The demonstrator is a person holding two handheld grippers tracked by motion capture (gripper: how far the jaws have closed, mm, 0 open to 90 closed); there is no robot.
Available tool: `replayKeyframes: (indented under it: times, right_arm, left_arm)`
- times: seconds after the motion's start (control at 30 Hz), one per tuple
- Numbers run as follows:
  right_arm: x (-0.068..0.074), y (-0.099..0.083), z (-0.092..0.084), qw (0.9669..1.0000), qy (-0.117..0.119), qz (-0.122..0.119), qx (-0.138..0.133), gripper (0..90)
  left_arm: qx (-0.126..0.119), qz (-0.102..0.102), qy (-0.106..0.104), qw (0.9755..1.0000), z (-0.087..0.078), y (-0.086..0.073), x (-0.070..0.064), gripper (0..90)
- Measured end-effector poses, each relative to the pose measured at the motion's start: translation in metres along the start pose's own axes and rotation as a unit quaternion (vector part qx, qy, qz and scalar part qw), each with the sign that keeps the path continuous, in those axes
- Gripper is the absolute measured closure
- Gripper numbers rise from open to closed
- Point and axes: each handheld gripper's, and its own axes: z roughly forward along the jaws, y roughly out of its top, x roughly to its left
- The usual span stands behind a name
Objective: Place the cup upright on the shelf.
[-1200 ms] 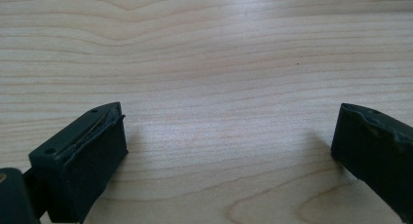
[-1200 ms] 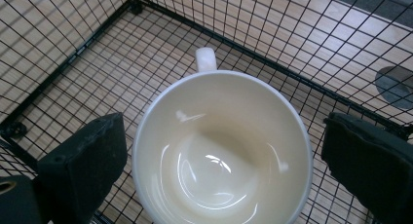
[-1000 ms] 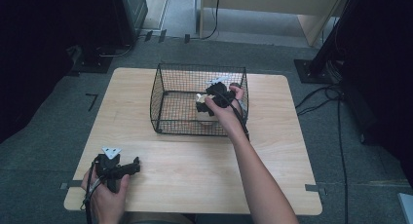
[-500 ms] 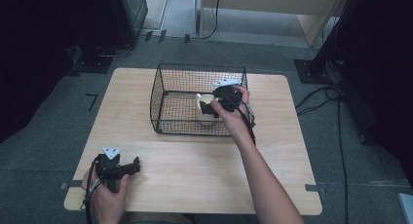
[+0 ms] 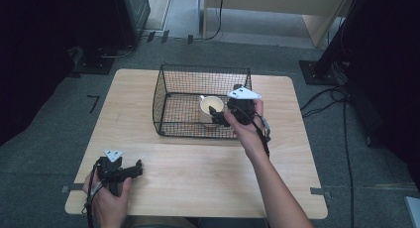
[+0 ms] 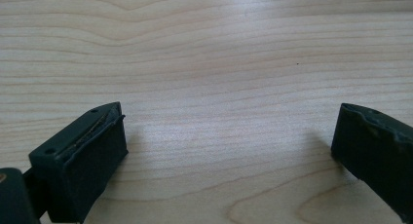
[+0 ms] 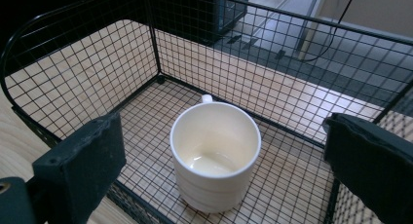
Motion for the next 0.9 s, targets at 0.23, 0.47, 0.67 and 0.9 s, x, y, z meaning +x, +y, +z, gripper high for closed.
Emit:
replayKeyframes:
  times: [0.23, 0.47, 0.67, 0.9]
  right_arm:
    - [-0.005, -0.013, -0.02, 0.9997, -0.004, 0.008, -0.023, 1.2]
    - [-0.01, -0.027, -0.036, 0.9996, -0.002, 0.008, -0.028, 1.2]
    - [-0.018, -0.042, -0.05, 0.9993, -0.01, 0.015, -0.034, 1.3]
    - [-0.028, -0.059, -0.064, 0.9989, -0.015, 0.025, -0.036, 1.3]
  left_arm:
    - [0.0, 0.0, 0.0, 1.0, 0.0, 0.0, 0.0, 0.0]
    - [0.0, 0.0, 0.0, 1.0, 0.0, 0.0, 0.0, 0.0]
    - [0.0, 0.001, 0.0, 1.0, 0.0, 0.0, 0.0, 0.0]
    - [0.0, 0.001, 0.0, 1.0, 0.0, 0.0, 0.0, 0.0]
